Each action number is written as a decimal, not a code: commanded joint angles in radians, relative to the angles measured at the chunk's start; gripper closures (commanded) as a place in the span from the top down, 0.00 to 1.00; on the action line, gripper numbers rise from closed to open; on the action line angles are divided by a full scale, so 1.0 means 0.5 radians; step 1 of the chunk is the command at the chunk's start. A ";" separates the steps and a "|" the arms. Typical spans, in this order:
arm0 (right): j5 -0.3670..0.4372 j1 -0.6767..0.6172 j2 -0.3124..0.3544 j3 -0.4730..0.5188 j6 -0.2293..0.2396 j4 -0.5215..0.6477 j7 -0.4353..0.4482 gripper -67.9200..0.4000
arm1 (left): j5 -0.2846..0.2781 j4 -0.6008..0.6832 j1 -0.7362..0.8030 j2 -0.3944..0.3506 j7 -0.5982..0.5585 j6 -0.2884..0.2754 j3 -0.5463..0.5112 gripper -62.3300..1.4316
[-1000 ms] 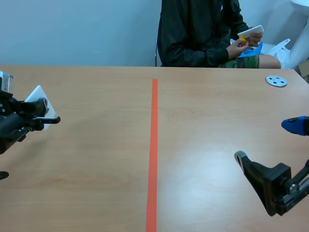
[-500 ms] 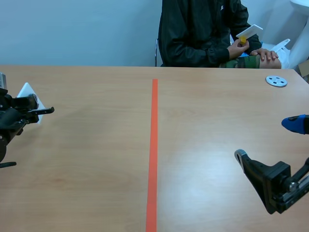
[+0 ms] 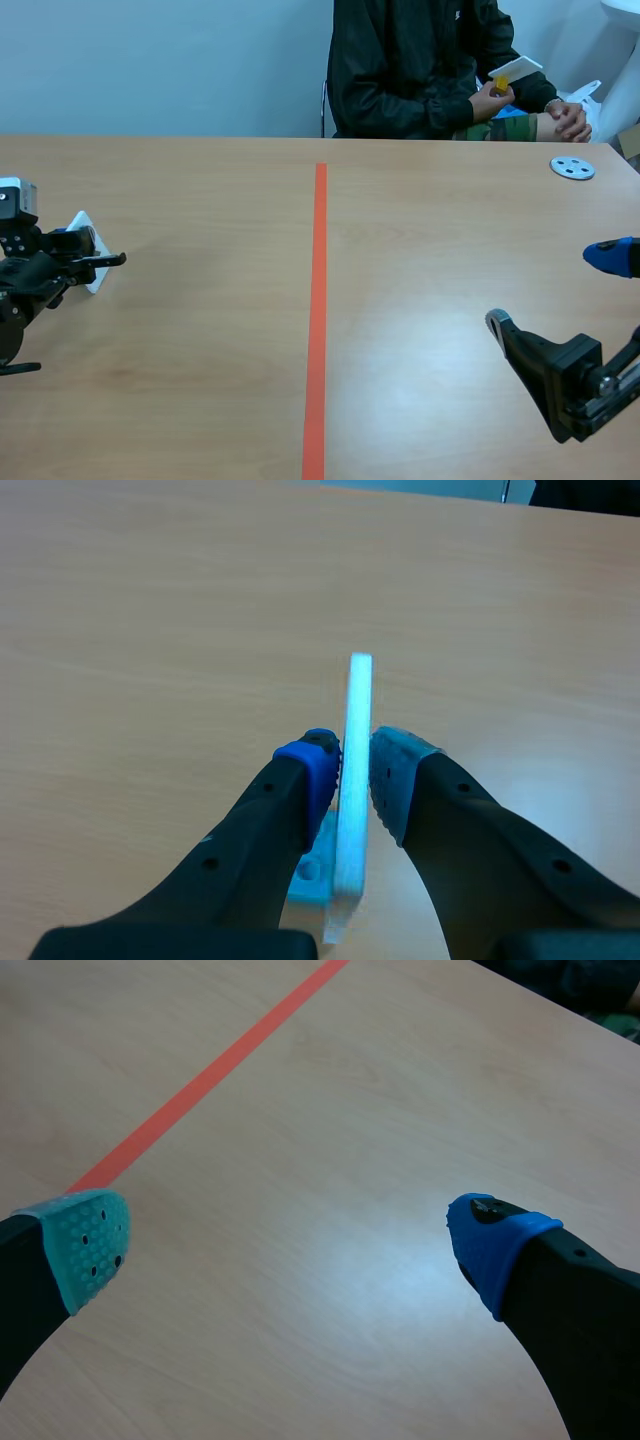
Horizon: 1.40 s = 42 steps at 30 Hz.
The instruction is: Sort the leaf by its shape. The table is split by an orange tape line. A compound leaf with several leaflets goes to the left side, a simple leaf with one blade goes to the right side. Return to the home posture when a red brick is placed on the table.
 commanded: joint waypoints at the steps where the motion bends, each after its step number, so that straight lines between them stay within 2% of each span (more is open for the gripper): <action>1: 0.021 0.018 0.011 0.005 -0.006 0.007 0.029 1.00 | -0.006 0.043 -0.015 -0.022 -0.027 -0.002 -0.013 0.21; 5: 0.021 0.018 0.011 0.005 -0.006 0.007 0.029 1.00 | -0.006 0.043 -0.001 -0.023 -0.037 -0.002 -0.013 0.23; 12: 0.021 0.018 0.011 0.005 -0.006 0.007 0.028 1.00 | -0.006 0.102 -0.002 -0.040 -0.089 -0.002 -0.013 0.67; 15: 0.021 0.018 0.011 0.005 -0.006 0.007 0.028 1.00 | -0.006 0.182 -0.001 -0.072 -0.080 -0.002 -0.013 0.90; 17: 0.021 0.018 0.011 0.005 -0.006 0.007 0.027 1.00 | -0.011 0.258 0.016 -0.108 -0.053 -0.002 -0.013 0.98; 20: 0.021 0.018 0.011 0.005 -0.006 0.007 0.021 1.00 | -0.012 0.459 0.087 -0.186 0.065 -0.054 -0.013 1.00; 24: 0.021 0.018 0.011 0.005 -0.006 0.007 0.021 1.00 | -0.011 0.830 0.263 -0.313 0.231 -0.282 -0.016 1.00; 27: 0.021 0.018 0.011 0.005 -0.006 0.007 0.022 1.00 | -0.011 1.132 0.446 -0.394 0.246 -0.466 -0.018 1.00; 29: 0.021 0.018 0.011 0.005 -0.006 0.007 0.021 1.00 | -0.011 1.343 0.586 -0.439 0.252 -0.525 -0.019 1.00; 37: 0.021 0.018 0.011 0.005 -0.006 0.007 0.021 1.00 | -0.005 2.120 1.147 -0.472 0.410 -0.537 -0.021 1.00; 42: 0.021 0.018 0.011 0.005 -0.006 0.007 0.022 1.00 | -0.004 2.449 1.466 -0.458 0.480 -0.536 -0.020 1.00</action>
